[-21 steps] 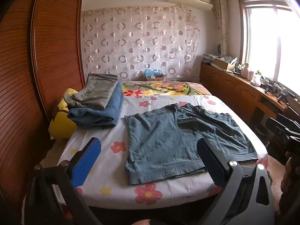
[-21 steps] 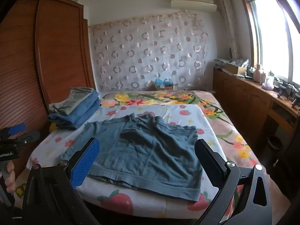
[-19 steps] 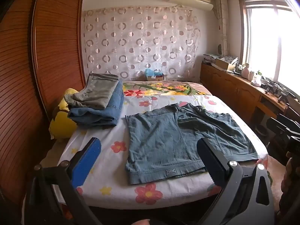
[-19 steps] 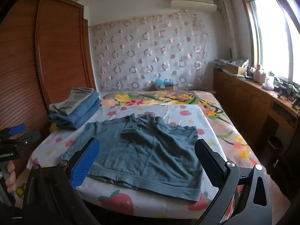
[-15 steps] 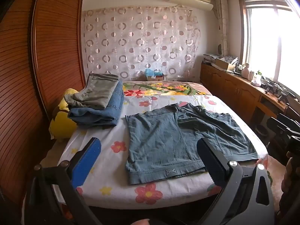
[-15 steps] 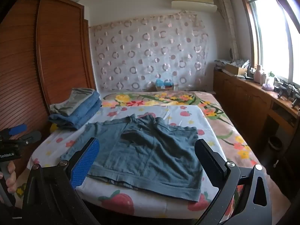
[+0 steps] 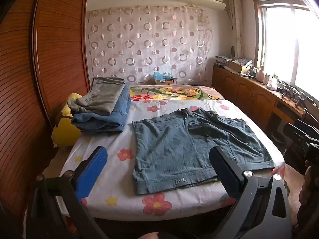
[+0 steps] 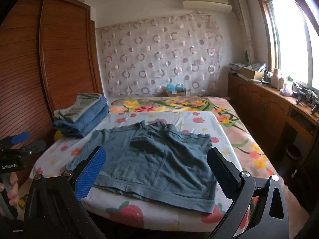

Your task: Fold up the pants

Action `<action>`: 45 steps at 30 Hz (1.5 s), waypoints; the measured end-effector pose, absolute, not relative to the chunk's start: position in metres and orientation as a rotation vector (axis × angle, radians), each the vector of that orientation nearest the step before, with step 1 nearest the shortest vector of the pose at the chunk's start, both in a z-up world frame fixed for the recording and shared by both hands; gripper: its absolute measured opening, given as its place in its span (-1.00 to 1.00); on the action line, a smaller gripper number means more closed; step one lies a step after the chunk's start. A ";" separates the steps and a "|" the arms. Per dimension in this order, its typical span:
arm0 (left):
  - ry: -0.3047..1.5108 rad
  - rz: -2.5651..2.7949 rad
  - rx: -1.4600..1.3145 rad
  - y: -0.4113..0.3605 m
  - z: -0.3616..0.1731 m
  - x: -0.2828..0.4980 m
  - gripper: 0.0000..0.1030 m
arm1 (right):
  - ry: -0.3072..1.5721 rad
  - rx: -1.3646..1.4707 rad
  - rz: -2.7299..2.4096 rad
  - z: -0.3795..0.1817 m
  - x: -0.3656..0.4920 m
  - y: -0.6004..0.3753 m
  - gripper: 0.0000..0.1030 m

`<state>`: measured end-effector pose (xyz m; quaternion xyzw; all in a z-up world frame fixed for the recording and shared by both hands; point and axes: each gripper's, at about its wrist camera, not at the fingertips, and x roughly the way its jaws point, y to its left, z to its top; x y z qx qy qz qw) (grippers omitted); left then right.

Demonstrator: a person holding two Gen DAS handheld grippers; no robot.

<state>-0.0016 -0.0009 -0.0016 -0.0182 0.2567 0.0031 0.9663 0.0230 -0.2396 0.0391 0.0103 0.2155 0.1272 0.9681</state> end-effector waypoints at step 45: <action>0.512 0.008 -0.031 -0.003 -0.001 -0.005 0.99 | 0.433 0.020 0.258 0.042 0.020 -0.233 1.00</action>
